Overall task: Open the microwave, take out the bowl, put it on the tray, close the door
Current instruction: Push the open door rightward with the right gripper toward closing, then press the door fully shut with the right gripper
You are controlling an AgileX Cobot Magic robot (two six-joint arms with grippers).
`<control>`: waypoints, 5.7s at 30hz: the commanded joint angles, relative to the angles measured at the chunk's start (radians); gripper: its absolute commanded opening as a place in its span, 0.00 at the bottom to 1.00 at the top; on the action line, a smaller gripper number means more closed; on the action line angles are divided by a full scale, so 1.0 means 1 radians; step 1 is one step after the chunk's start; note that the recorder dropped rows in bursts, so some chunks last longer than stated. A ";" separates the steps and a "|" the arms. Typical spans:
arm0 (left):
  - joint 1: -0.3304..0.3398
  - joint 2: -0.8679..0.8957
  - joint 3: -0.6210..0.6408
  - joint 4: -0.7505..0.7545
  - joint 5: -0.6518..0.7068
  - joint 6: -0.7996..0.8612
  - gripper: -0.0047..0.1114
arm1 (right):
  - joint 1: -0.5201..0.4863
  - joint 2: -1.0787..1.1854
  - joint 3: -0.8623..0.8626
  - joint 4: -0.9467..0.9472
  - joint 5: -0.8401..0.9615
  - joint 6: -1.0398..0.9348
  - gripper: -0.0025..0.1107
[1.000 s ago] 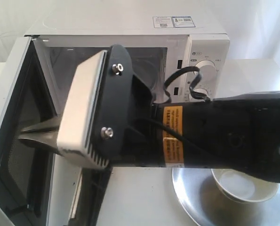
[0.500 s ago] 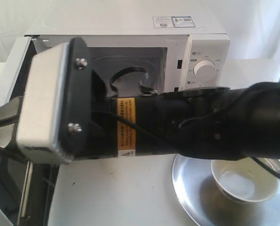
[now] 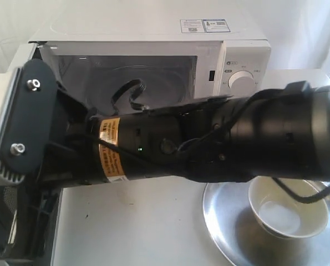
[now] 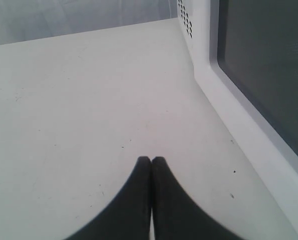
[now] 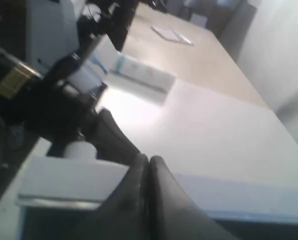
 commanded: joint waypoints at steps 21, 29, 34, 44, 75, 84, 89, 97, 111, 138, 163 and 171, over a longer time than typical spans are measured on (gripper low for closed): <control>-0.002 -0.002 0.003 -0.002 0.000 -0.005 0.04 | 0.002 -0.270 0.143 -0.071 0.051 0.209 0.02; -0.002 -0.002 0.003 -0.002 0.000 -0.005 0.04 | 0.002 -0.069 -0.062 -0.071 -0.029 0.046 0.02; -0.002 -0.002 0.003 -0.002 0.000 -0.005 0.04 | 0.002 -0.015 -0.199 -0.069 -0.065 0.044 0.02; -0.002 -0.002 0.003 -0.002 0.000 -0.005 0.04 | 0.024 0.189 -0.335 -0.006 -0.128 0.077 0.02; -0.002 -0.002 0.003 -0.002 0.000 -0.005 0.04 | 0.116 0.039 -0.149 -0.351 1.206 0.580 0.02; -0.002 -0.002 0.003 -0.002 0.000 -0.005 0.04 | 0.150 0.021 -0.149 -0.215 1.349 0.522 0.02; -0.002 -0.002 0.003 -0.002 0.000 -0.005 0.04 | 0.148 0.023 -0.149 -0.193 1.471 0.464 0.02; -0.002 -0.002 0.003 -0.002 0.000 -0.005 0.04 | 0.040 0.081 -0.149 -0.176 1.424 0.380 0.02; -0.002 -0.002 0.003 -0.002 0.000 -0.005 0.04 | 0.149 -0.021 -0.139 -0.162 1.404 0.354 0.02; -0.002 -0.002 0.003 -0.002 0.000 -0.005 0.04 | -0.141 0.130 -0.139 -0.565 1.370 0.653 0.02; -0.002 -0.002 0.003 -0.002 0.000 -0.005 0.04 | 0.591 -0.549 0.290 -0.120 1.394 0.820 0.02; -0.002 -0.002 0.003 -0.002 0.000 -0.005 0.04 | 0.594 -0.553 0.290 -0.181 1.435 0.871 0.02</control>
